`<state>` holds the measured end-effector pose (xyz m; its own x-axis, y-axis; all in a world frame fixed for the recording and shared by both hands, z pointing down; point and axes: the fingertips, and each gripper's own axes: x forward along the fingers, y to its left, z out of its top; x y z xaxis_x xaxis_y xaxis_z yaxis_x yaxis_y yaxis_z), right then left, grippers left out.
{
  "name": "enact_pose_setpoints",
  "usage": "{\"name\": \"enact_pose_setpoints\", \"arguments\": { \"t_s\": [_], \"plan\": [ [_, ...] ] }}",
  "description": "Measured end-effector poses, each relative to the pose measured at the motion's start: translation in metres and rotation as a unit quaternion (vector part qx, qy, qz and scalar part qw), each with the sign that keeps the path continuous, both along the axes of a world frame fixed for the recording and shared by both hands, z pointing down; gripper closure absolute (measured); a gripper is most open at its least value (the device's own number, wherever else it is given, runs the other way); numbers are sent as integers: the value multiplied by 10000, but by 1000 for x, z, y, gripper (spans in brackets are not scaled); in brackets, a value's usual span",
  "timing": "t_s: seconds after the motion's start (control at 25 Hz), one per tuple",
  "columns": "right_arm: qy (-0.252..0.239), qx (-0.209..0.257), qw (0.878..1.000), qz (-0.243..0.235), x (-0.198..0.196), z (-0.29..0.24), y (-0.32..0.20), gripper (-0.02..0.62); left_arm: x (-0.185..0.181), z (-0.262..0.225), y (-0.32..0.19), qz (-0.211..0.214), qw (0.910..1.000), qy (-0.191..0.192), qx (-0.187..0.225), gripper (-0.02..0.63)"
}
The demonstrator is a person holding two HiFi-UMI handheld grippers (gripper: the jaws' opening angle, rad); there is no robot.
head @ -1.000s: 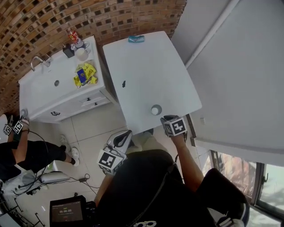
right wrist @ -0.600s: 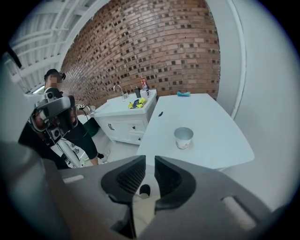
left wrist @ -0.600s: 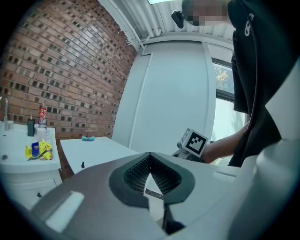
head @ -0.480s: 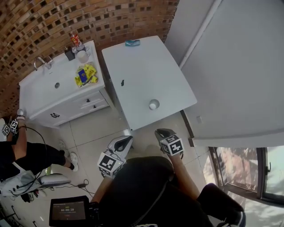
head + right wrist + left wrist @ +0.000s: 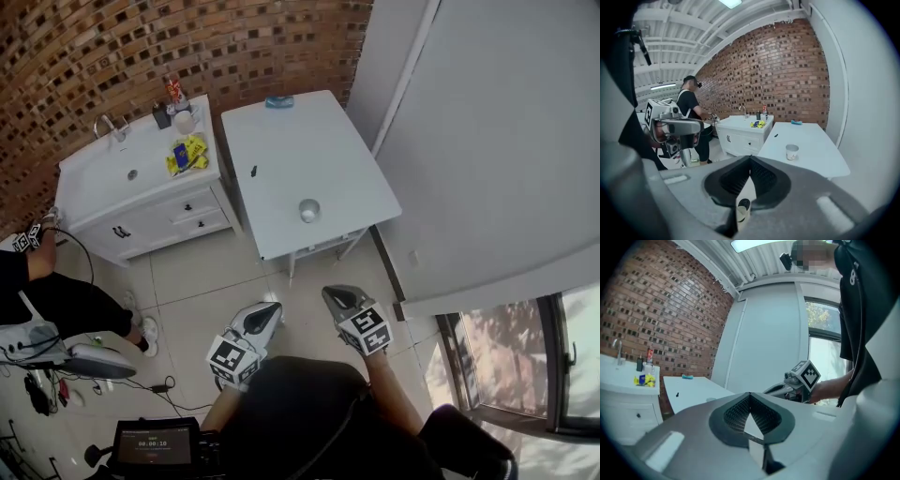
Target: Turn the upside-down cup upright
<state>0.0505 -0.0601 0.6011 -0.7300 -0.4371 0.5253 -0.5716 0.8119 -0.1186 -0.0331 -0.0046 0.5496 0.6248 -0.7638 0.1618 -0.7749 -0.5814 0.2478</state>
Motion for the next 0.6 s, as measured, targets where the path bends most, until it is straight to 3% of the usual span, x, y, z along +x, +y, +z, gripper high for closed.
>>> {"name": "enact_pose_setpoints", "arguments": {
  "t_s": [0.32, 0.6],
  "plan": [
    [-209, 214, 9992, -283, 119, -3, 159, 601, 130, 15, 145, -48, 9985, 505, -218, 591],
    [-550, 484, 9967, -354, 147, -29, 235, 603, 161, 6, 230, -167, 9986, 452, -219, 591]
  ]
}}
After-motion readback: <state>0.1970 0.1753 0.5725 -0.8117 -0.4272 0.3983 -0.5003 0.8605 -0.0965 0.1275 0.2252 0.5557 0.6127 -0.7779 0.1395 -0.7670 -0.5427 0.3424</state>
